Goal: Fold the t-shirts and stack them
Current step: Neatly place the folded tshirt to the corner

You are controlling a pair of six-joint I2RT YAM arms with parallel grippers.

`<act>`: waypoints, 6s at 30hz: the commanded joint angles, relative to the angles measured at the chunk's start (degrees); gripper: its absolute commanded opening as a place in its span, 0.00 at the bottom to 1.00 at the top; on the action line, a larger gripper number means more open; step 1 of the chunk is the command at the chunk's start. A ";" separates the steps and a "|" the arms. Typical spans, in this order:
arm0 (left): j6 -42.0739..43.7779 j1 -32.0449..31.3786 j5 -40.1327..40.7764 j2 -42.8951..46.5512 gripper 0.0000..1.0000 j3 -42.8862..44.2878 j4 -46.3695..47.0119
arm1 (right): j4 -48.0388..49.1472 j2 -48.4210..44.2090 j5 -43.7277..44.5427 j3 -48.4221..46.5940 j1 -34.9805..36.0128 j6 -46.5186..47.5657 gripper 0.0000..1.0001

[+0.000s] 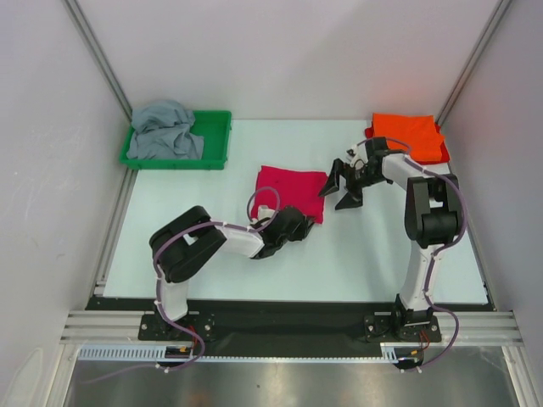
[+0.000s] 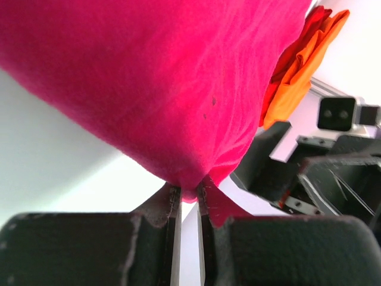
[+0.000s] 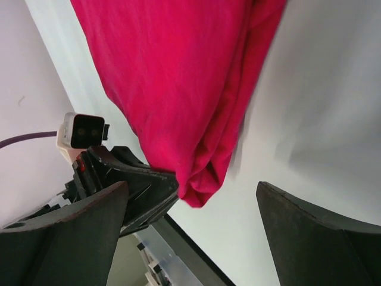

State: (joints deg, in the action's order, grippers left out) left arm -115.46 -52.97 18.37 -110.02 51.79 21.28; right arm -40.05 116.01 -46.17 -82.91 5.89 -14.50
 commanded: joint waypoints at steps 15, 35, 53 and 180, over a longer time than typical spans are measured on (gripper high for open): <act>-7.41 1.47 -2.81 5.69 0.03 1.12 -0.71 | 10.08 6.25 -5.95 0.91 2.89 -6.15 0.87; -6.09 1.64 -4.22 7.01 0.02 0.07 -0.89 | 27.84 9.41 -7.26 4.69 2.63 -21.88 0.74; -4.00 1.90 -9.14 7.00 0.40 -0.37 -0.53 | 17.22 8.98 1.60 -7.76 2.99 -15.31 0.00; 78.98 10.78 -29.36 62.73 0.61 -17.87 -43.60 | -8.20 15.21 71.93 -65.09 -3.25 24.70 0.00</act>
State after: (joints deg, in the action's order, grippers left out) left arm -38.50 -42.76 -10.72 -47.24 31.53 -21.19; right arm -52.16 130.76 26.00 -147.02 3.07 10.52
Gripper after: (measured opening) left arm 0.616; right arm 0.058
